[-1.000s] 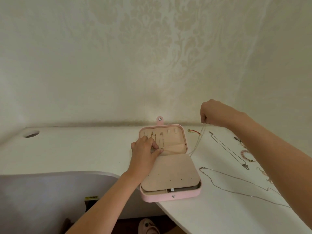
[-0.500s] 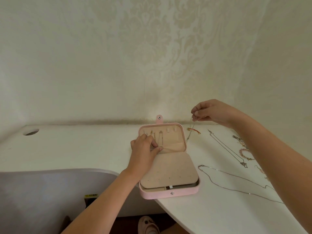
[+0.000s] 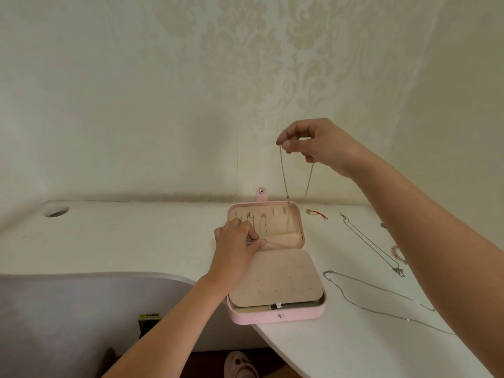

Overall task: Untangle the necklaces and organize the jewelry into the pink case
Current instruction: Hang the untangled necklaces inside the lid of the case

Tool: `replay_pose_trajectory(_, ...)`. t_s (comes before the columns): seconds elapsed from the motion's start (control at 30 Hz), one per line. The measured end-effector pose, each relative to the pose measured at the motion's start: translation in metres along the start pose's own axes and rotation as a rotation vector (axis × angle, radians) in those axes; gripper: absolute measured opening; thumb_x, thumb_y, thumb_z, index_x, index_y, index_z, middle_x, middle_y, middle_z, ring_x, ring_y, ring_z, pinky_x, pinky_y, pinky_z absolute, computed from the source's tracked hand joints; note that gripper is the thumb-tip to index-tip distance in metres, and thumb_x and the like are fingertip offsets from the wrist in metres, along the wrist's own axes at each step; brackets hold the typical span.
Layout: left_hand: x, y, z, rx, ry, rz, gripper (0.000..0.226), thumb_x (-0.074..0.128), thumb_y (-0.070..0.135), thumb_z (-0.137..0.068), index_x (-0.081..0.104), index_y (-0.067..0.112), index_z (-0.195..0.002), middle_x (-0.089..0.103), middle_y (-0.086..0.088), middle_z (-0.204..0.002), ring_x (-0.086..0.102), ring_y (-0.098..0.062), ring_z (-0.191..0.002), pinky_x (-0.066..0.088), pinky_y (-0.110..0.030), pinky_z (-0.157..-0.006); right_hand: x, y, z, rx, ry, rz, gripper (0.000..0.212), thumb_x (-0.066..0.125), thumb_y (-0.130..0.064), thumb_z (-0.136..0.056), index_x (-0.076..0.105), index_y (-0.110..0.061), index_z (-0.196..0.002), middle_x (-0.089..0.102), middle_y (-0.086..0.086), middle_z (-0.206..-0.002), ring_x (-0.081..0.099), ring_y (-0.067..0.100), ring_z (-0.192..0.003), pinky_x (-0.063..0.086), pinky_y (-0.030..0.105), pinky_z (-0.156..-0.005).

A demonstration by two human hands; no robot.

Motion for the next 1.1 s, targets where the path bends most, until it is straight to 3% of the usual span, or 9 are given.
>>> replay_pose_trajectory(0.17,-0.001,0.002,0.0,0.015,0.01,-0.011,0.02,0.07,0.03,-0.085,0.051,0.026,-0.078,0.043,0.016,-0.083,0.044,-0.008,-0.089,0.019,-0.021,-0.082,0.009,-0.011,-0.018,-0.017,0.002,-0.029,0.014,0.063,-0.008,-0.09,0.069,-0.02,-0.086,0.059,-0.011,-0.071,0.041,-0.001,-0.049,0.036,0.014,-0.051)
replay_pose_trajectory(1.1,0.0,0.001,0.0,-0.001,0.004,0.046,0.017,0.068,0.032,-0.087,0.053,0.026,-0.08,0.045,0.012,-0.087,0.038,-0.007,-0.089,0.022,-0.023,-0.085,0.043,0.006,-0.028,0.003,-0.077,0.025,0.009,0.062,-0.008,-0.091,0.07,-0.011,-0.096,0.058,-0.006,-0.077,0.048,-0.006,-0.048,0.035,0.013,-0.051)
Point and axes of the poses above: each hand's wrist, its own z-axis away from the middle knuckle, its own x-axis out of the palm, y = z × x, the point moved 9 cm from there along -z, towards the middle knuckle
